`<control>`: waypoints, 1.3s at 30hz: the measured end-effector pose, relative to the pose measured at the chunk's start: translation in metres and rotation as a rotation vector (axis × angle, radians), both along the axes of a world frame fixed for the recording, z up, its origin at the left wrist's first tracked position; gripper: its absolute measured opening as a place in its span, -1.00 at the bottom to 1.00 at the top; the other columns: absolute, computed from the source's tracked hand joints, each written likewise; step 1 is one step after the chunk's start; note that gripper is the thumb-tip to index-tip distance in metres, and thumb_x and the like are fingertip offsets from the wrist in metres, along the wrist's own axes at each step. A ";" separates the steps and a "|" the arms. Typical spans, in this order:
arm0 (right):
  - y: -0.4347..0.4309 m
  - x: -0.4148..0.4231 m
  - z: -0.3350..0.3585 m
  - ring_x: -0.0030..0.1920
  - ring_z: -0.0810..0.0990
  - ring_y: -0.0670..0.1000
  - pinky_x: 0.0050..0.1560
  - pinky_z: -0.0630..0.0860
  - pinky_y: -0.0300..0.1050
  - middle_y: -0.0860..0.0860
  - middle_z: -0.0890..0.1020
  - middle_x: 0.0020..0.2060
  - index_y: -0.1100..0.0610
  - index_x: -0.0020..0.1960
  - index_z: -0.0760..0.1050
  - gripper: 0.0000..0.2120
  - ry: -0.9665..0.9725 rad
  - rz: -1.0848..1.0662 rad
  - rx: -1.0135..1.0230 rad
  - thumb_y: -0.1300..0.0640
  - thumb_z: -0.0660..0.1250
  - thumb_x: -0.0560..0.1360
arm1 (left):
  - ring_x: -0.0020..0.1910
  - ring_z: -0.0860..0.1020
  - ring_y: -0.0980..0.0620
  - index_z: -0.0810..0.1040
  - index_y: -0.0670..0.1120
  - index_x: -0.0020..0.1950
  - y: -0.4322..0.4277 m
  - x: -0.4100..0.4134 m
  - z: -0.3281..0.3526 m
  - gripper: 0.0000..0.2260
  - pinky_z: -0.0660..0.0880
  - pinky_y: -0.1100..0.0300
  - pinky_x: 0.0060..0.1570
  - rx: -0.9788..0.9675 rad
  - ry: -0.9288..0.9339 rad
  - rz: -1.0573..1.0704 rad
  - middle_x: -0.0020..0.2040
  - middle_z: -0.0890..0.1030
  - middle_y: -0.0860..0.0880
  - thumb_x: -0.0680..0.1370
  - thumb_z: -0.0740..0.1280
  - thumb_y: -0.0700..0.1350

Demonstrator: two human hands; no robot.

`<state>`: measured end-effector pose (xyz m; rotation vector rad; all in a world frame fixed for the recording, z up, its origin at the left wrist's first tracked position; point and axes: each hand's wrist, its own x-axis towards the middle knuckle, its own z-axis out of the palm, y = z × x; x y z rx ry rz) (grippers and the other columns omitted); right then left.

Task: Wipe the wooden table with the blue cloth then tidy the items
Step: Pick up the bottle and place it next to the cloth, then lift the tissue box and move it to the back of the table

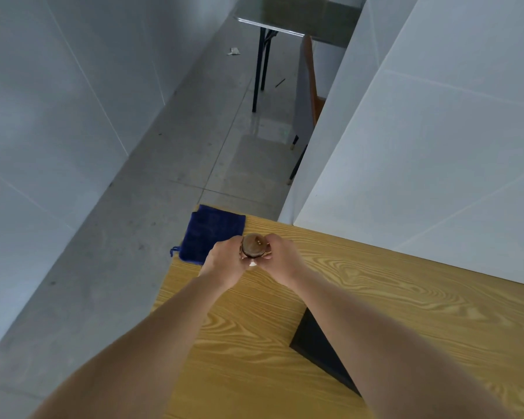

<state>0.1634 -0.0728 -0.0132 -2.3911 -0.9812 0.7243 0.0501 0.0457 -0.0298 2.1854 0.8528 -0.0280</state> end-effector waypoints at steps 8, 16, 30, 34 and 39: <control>0.007 -0.013 -0.001 0.03 0.65 0.12 0.06 0.62 0.09 0.09 0.70 0.04 0.20 0.20 0.57 -0.64 0.007 0.005 -0.006 0.06 0.54 0.50 | 0.07 0.67 -0.06 0.60 -0.08 0.28 0.007 -0.013 0.001 -0.71 0.62 -0.08 0.12 -0.001 0.011 0.008 0.06 0.71 -0.02 0.57 0.48 -0.14; 0.000 -0.018 0.000 0.12 0.67 0.14 0.13 0.63 0.14 0.12 0.69 0.12 0.21 0.31 0.53 -0.57 0.061 -0.007 -0.004 0.10 0.53 0.51 | -0.04 0.66 -0.05 0.59 -0.10 0.13 0.001 -0.017 0.000 -0.84 0.63 -0.05 0.03 0.034 0.034 0.055 -0.04 0.68 -0.02 0.57 0.45 -0.18; -0.148 -0.009 0.023 0.43 0.50 0.11 0.28 0.55 0.07 0.03 0.43 0.51 0.05 0.59 0.25 -0.31 -0.121 -0.183 -0.186 -0.17 0.40 0.58 | 0.45 0.45 -0.05 0.33 -0.01 0.58 -0.094 -0.025 -0.006 -0.24 0.46 -0.04 0.40 -0.059 0.215 -0.304 0.52 0.43 -0.04 0.48 0.52 0.22; -0.204 -0.009 0.023 0.48 0.43 0.12 0.42 0.43 0.10 0.02 0.39 0.54 0.05 0.61 0.20 -0.22 -0.185 -0.294 -0.279 -0.26 0.39 0.55 | 0.61 0.25 -0.07 0.09 0.03 0.69 -0.125 -0.009 0.000 0.02 0.33 -0.07 0.51 -0.017 0.248 -0.444 0.67 0.21 -0.03 0.40 0.52 0.34; -0.264 -0.018 0.011 0.58 0.28 0.11 0.53 0.27 0.15 0.03 0.28 0.61 0.05 0.65 0.08 -0.01 -0.198 -0.452 -0.353 -0.42 0.38 0.45 | 0.65 0.18 -0.10 -0.12 -0.06 0.71 -0.153 0.004 0.002 0.21 0.28 -0.03 0.55 0.085 0.310 -0.580 0.71 0.08 -0.10 0.35 0.52 0.40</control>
